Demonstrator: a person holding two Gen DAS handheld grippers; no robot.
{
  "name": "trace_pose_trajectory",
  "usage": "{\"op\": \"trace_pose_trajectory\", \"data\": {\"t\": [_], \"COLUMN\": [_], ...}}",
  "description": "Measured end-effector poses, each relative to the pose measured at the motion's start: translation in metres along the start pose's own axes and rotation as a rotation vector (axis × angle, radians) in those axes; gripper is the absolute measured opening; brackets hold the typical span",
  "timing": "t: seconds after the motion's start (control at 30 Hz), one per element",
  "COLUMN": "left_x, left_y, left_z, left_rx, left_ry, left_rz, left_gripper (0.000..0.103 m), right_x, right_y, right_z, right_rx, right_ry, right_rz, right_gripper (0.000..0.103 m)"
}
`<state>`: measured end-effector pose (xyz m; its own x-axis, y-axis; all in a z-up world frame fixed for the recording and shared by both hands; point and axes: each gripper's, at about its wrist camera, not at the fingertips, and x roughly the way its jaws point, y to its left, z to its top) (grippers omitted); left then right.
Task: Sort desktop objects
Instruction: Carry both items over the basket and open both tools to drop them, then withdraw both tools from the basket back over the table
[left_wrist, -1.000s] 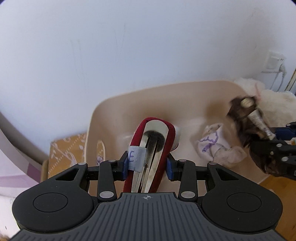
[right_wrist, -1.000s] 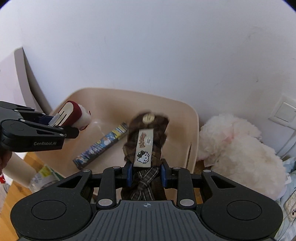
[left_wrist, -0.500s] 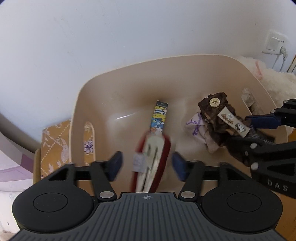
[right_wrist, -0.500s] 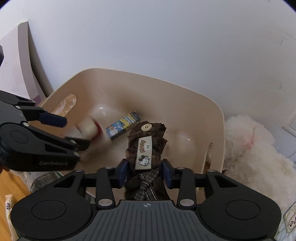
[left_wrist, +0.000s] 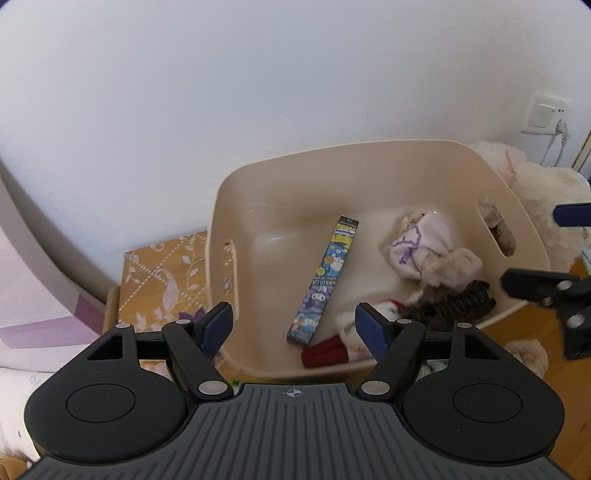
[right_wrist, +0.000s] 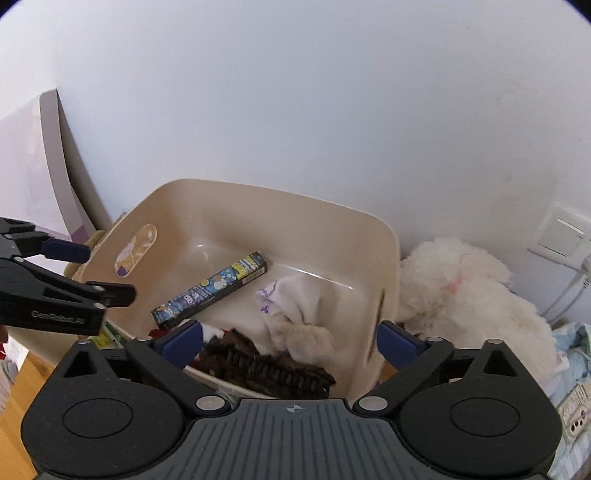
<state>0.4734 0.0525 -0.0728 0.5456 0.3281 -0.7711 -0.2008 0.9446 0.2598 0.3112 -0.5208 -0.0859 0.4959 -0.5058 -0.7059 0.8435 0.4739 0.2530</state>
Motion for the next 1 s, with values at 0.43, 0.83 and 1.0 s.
{"op": "trace_pose_trajectory", "data": {"t": [0.43,0.83,1.0], "left_x": [-0.060,-0.064,-0.063], "left_y": [0.010,0.015,0.010], "left_z": [-0.068,-0.154,-0.177], "left_rx": [-0.006,-0.132,-0.187], "left_ry": [0.037,0.182,0.215], "left_rz": [-0.042,-0.092,-0.108], "left_gripper": [0.075,0.075,0.075], "right_x": [-0.055,-0.062,-0.060], "right_y": [-0.007,0.036,0.051], "right_z": [-0.061,-0.123,-0.140], "right_rx": [0.077,0.028,0.027], "right_ry": [0.017,0.104,0.131], "right_rz": [0.035,0.078,0.100], "right_gripper": [0.103,0.103,0.103]}}
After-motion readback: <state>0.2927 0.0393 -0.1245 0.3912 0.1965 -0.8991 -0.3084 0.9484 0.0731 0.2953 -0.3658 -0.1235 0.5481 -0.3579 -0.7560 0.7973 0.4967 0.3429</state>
